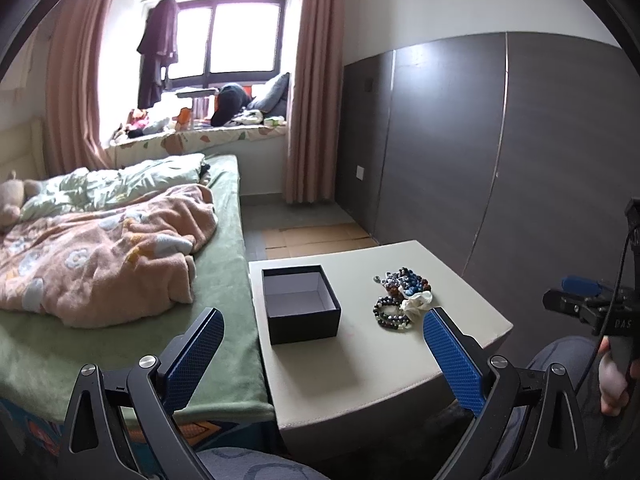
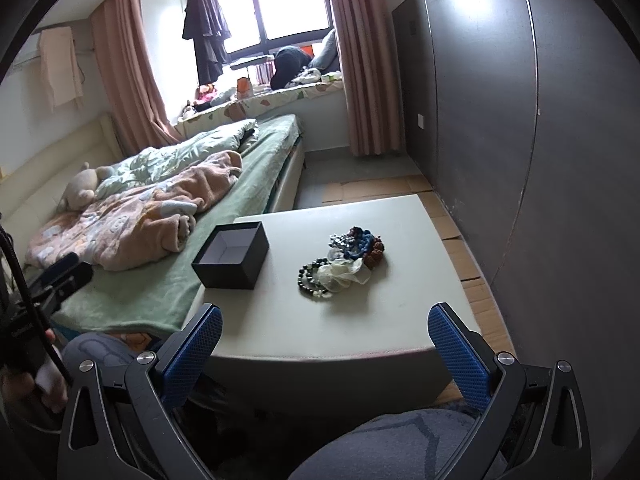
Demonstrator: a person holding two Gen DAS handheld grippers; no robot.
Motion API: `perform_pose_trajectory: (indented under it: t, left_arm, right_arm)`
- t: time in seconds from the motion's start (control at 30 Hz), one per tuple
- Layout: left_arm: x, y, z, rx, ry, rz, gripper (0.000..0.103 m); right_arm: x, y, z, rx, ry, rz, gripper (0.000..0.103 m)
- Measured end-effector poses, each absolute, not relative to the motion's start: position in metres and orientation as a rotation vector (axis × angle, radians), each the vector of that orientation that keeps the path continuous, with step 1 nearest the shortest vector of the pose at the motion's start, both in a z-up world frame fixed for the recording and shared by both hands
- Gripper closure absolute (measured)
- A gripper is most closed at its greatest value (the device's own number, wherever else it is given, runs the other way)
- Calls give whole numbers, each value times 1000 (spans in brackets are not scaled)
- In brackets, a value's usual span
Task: Organize jewelry
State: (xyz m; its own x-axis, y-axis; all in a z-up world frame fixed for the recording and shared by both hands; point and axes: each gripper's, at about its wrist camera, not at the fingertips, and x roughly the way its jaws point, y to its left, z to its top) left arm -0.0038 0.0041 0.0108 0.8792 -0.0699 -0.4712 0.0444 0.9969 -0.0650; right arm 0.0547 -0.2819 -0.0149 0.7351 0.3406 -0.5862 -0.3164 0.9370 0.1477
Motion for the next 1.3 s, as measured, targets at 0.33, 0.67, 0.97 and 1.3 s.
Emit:
perform_pose_trajectory:
  t: [0.33,0.67,0.97,1.3]
  left_arm:
    - [40,5,26,-88,548,-104,3]
    - [110,-8,29,-82,602,-175,3]
    - [176,-22,12,-88,688,-201,5]
    - [241,-47,-29,-28,856,-243,24]
  right_arm:
    - [87,-309,-3,156,650,388,0]
    - [148,-313,-8,267,720,429,0]
    - [226,-295,-49,416,919,456,0]
    - [272,-292,-109,525,1080,450,19]
